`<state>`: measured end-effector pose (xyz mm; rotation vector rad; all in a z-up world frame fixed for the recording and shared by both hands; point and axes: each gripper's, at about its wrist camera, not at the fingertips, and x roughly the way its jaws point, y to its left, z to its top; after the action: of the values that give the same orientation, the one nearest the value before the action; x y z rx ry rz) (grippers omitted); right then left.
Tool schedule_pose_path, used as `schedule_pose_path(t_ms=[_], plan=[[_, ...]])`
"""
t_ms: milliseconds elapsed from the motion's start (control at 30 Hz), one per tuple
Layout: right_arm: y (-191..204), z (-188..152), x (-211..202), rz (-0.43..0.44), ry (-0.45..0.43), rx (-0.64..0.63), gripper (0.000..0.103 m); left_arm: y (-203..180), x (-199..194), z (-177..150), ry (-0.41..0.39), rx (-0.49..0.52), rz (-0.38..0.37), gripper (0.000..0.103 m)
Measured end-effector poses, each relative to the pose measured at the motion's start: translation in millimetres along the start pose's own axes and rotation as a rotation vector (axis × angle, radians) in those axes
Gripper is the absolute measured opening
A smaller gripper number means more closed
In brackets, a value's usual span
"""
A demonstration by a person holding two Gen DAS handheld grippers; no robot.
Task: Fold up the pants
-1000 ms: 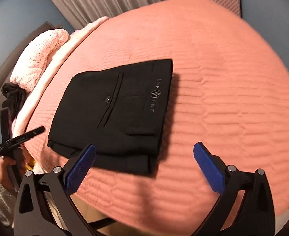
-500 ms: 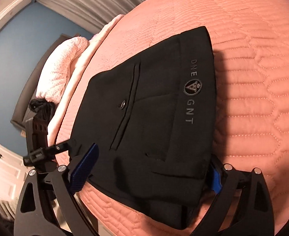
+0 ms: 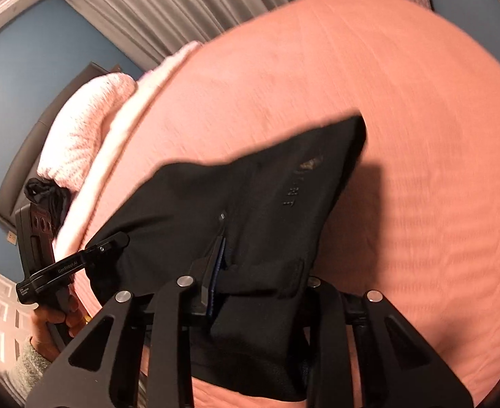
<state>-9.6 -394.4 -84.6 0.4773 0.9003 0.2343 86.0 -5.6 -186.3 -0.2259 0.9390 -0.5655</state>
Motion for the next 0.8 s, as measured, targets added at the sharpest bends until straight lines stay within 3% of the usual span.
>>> schedule_pose_path(t_ms=[200,333,400,433,467,500,533,600,633,667,700,800], plan=[[18.9,111.1,5.6,0.045,-0.124,-0.09,0.026,-11.5,-19.0,105.1,-0.108,0.076,-0.01,0.015],[22.8,181.1,27.8,0.048,-0.193,-0.151,0.026,-21.7,-16.3,173.2,-0.212,0.163,0.053,0.015],[14.8,209.0,59.7,0.022,-0.217,-0.15,0.029,-18.2,2.0,201.7,-0.223,0.17,0.095,0.016],[6.3,218.3,78.8,0.006,-0.204,-0.144,0.038,-15.0,18.8,212.8,-0.212,0.165,0.121,0.023],[-11.7,225.0,109.4,-0.046,-0.165,-0.122,0.057,-3.5,48.3,225.9,-0.159,0.151,0.174,0.029],[-30.9,225.4,133.7,-0.153,-0.152,-0.1,0.068,4.3,72.1,231.0,-0.124,0.13,0.207,0.033],[-49.5,222.9,148.7,-0.229,-0.143,-0.068,0.07,17.7,98.5,230.6,-0.079,0.102,0.251,0.039],[-82.1,209.1,158.0,-0.287,-0.132,0.033,0.07,56.6,139.7,212.4,0.023,0.016,0.391,0.038],[-101.9,195.3,149.7,-0.274,-0.158,0.103,0.07,70.0,141.0,204.7,0.029,-0.019,0.404,0.041],[-111.6,184.6,140.3,-0.24,-0.185,0.126,0.07,84.9,132.1,191.6,-0.009,-0.067,0.355,0.043],[-115.8,178.3,133.4,-0.227,-0.196,0.117,0.07,92.4,121.5,184.3,-0.039,-0.093,0.355,0.042],[-101.5,179.0,122.8,-0.251,-0.207,-0.021,0.071,92.0,91.7,172.6,-0.12,-0.07,0.416,0.041]])
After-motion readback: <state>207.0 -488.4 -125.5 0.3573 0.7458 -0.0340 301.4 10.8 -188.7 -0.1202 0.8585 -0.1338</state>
